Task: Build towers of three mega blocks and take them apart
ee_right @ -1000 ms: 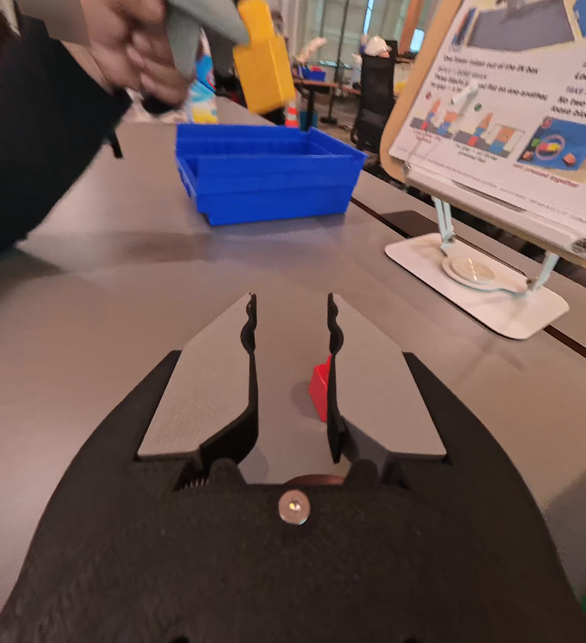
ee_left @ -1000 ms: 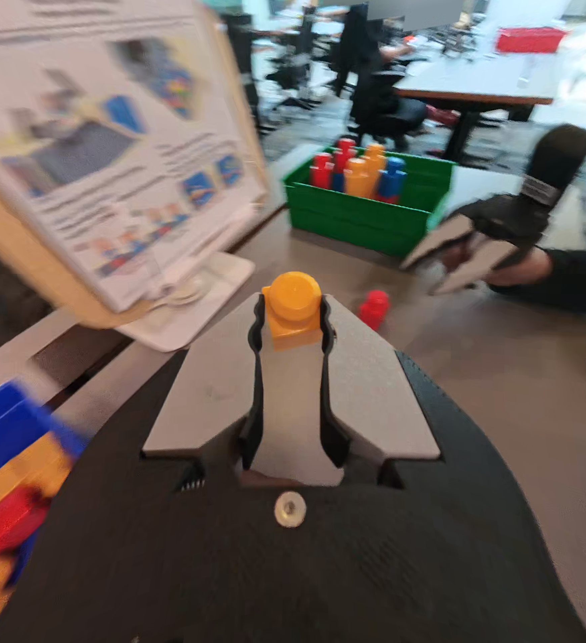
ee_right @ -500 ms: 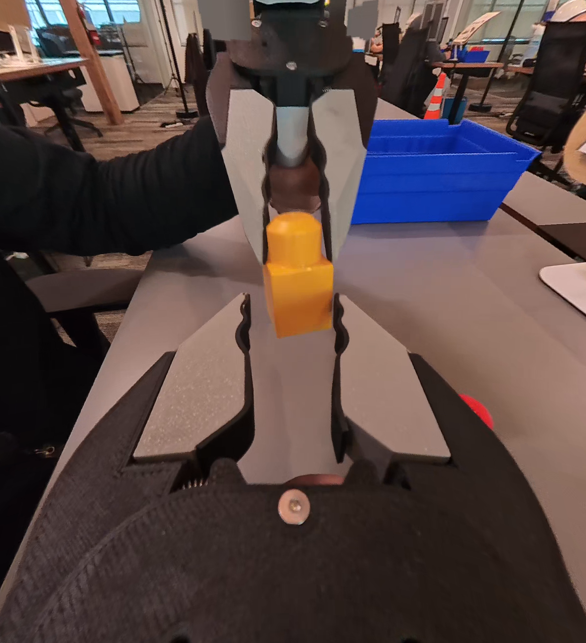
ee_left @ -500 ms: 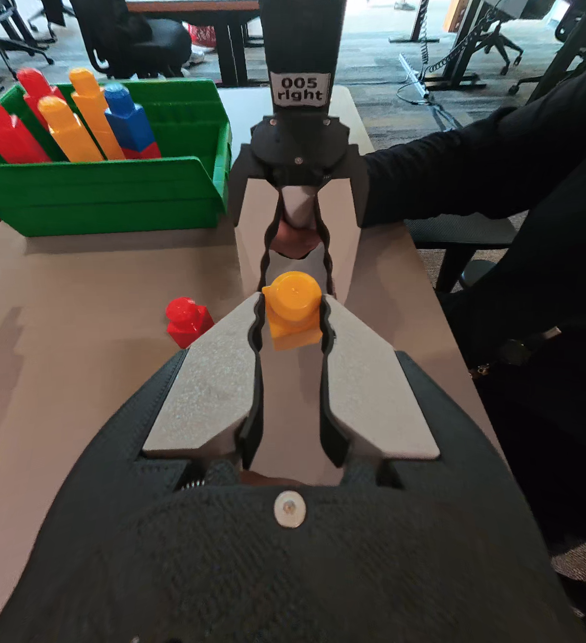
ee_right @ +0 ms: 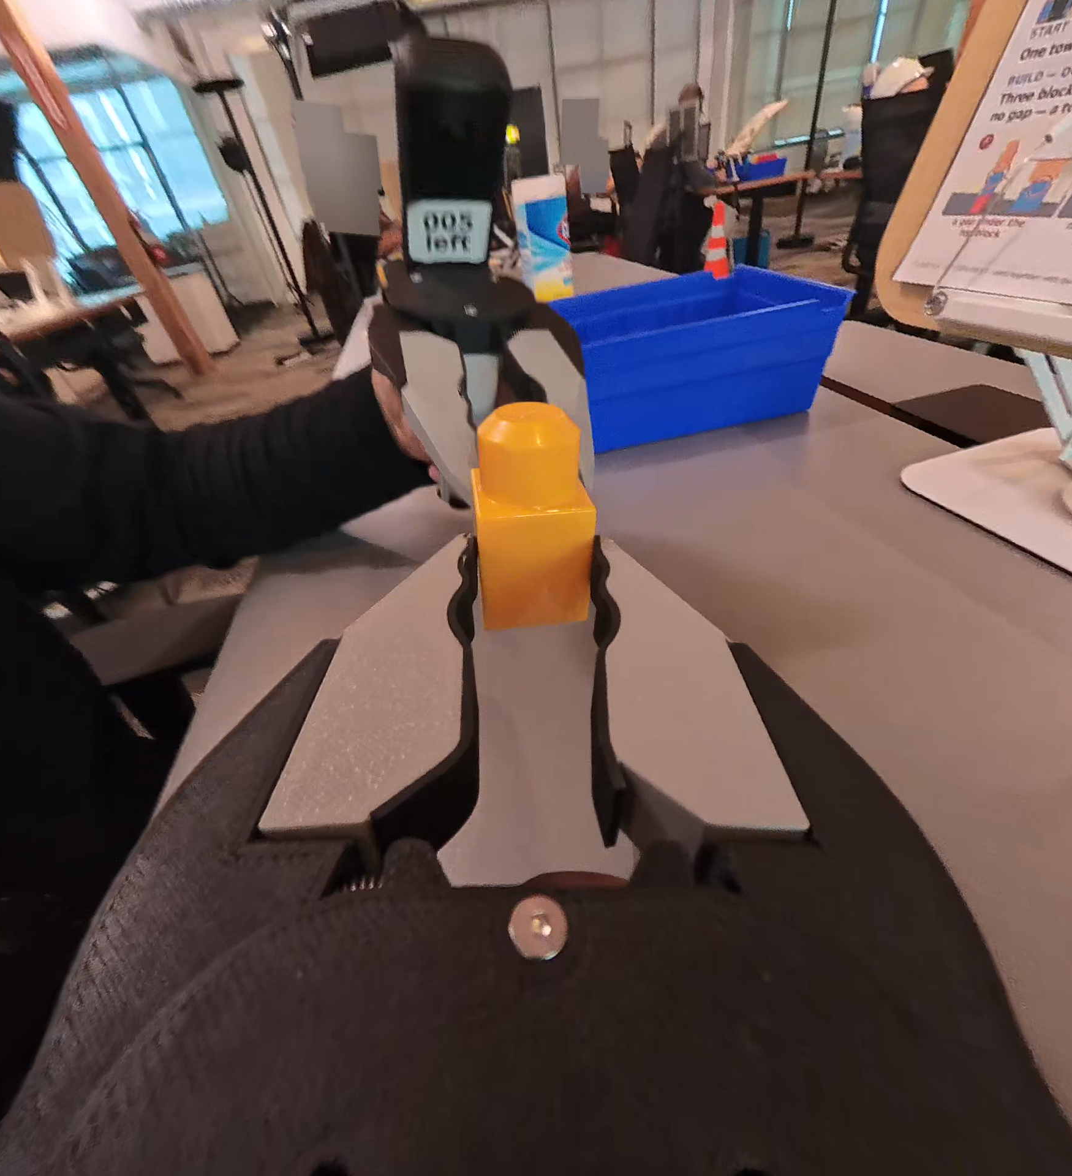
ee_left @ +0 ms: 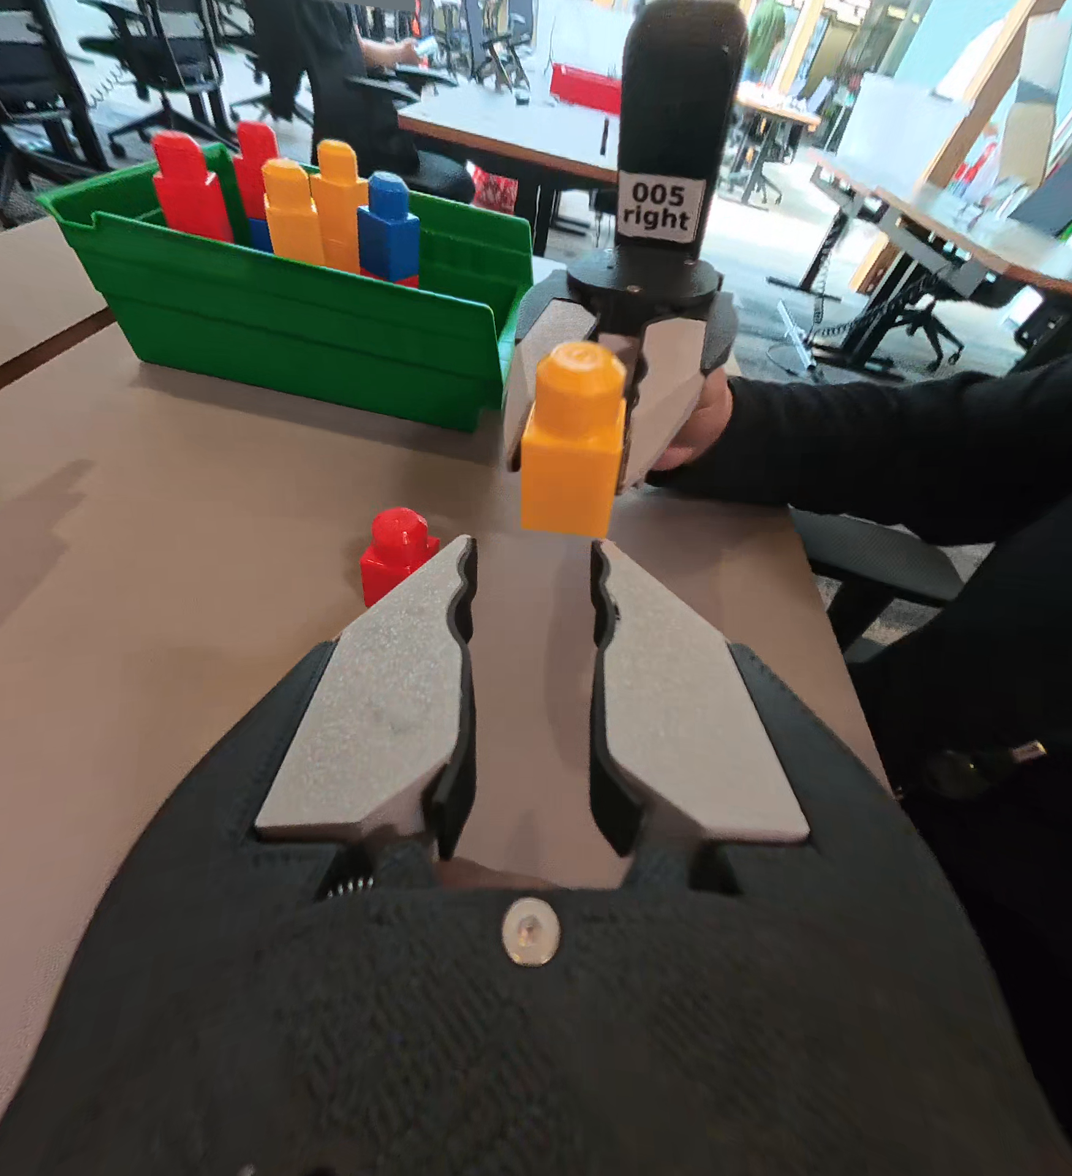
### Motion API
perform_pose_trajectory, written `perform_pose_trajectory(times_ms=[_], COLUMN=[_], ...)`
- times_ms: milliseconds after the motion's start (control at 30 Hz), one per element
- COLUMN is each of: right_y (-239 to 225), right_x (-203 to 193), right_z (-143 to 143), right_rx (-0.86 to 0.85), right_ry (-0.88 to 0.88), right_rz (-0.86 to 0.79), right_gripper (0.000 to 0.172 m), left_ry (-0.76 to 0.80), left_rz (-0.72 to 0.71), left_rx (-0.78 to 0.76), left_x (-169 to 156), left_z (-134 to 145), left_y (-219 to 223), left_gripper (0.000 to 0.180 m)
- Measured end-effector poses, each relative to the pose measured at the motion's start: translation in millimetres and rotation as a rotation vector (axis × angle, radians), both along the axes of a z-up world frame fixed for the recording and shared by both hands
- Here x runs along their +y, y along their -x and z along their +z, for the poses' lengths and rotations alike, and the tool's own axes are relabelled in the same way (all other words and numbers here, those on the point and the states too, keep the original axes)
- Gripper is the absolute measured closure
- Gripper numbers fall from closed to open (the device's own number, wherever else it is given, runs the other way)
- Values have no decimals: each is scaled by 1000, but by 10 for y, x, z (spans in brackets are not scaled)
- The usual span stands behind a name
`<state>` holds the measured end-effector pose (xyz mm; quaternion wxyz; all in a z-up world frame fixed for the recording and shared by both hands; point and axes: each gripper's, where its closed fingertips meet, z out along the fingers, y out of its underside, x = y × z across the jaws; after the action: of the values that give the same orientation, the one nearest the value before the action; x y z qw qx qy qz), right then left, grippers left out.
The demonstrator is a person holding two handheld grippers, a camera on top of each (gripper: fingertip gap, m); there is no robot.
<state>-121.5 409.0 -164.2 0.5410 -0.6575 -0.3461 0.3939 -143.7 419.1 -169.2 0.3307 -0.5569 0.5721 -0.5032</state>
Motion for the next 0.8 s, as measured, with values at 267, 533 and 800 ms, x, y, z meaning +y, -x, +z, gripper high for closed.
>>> perform_pose_trajectory(times_ms=[267, 533, 800], right_y=[107, 153, 160], right_x=[-34, -35, -163], right_z=[15, -49, 17], right_rx=[44, 42, 37], right_ry=[-8, 8, 17], right_rz=[28, 42, 120], right_gripper=[139, 139, 134], left_ry=[-67, -51, -66], left_rz=[-22, -33, -92], left_rx=[75, 14, 57], left_x=[-188, -238, -385], left_z=[-260, -197, -279], left_y=[-164, -208, -232], left_gripper=[124, 147, 147])
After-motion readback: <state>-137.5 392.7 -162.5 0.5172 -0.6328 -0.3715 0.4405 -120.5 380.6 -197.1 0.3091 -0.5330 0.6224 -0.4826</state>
